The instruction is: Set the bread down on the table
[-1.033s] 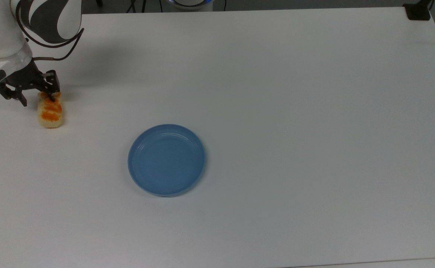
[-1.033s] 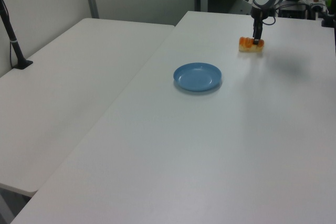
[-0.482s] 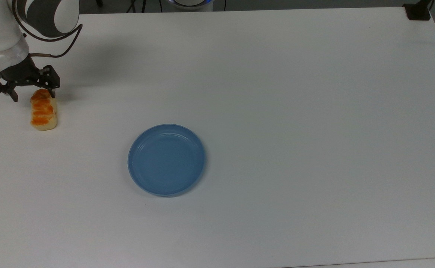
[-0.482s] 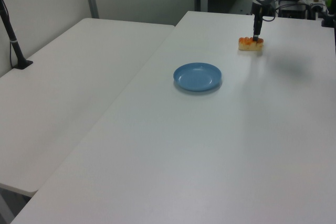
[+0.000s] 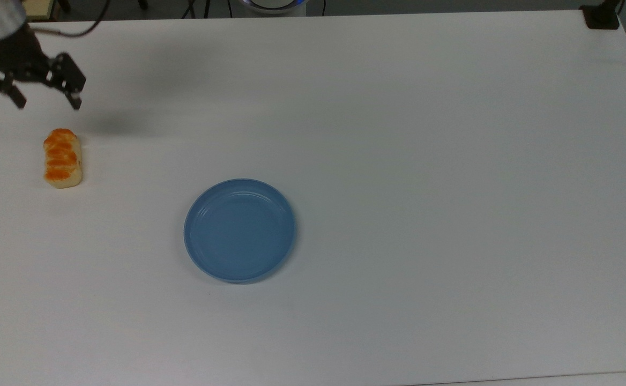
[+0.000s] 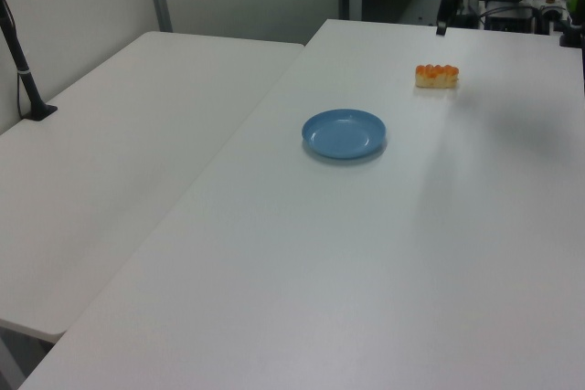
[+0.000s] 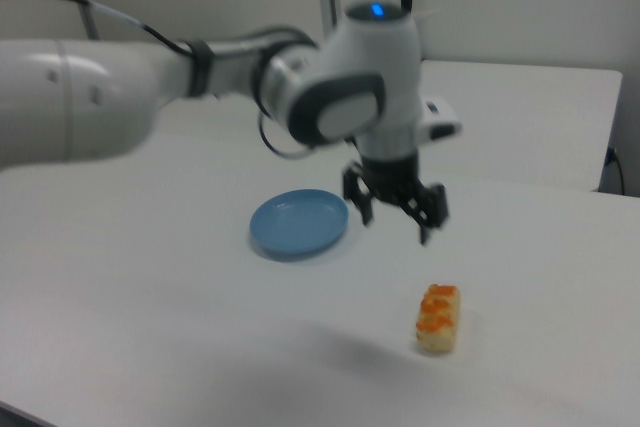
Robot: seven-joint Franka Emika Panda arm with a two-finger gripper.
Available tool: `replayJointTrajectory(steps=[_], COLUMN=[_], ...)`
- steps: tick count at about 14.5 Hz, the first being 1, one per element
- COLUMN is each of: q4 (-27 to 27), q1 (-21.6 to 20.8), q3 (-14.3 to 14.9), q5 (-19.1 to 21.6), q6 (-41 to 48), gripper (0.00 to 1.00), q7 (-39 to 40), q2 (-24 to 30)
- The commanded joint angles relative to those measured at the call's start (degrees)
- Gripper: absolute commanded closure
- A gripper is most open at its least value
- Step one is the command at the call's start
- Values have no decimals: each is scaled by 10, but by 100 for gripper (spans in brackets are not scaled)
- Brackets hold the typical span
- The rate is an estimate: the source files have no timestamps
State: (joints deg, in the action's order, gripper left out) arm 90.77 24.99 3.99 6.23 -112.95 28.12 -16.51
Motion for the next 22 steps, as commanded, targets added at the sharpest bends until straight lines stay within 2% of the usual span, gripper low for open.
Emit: replayJointTrajectory(steps=[1, 4, 7, 8, 10, 14, 16, 22], q4=[-3, -3, -3, -2, 2, 17, 17, 17], q1=[-38, -92, -139, -168, -208, -229, -234, -229], q3=[1, 7, 13, 22, 23, 22, 22, 24], q5=[6, 1, 1, -2, -30, -67, -78, -77], q6=[129, 197, 214, 213, 208, 173, 155, 141], gripper=[0, 0, 0, 0, 0, 0, 0, 0], q7=[-184, -289, -353, -369, -324, -213, -209, -199], q2=[104, 148, 174, 181, 183, 177, 172, 169])
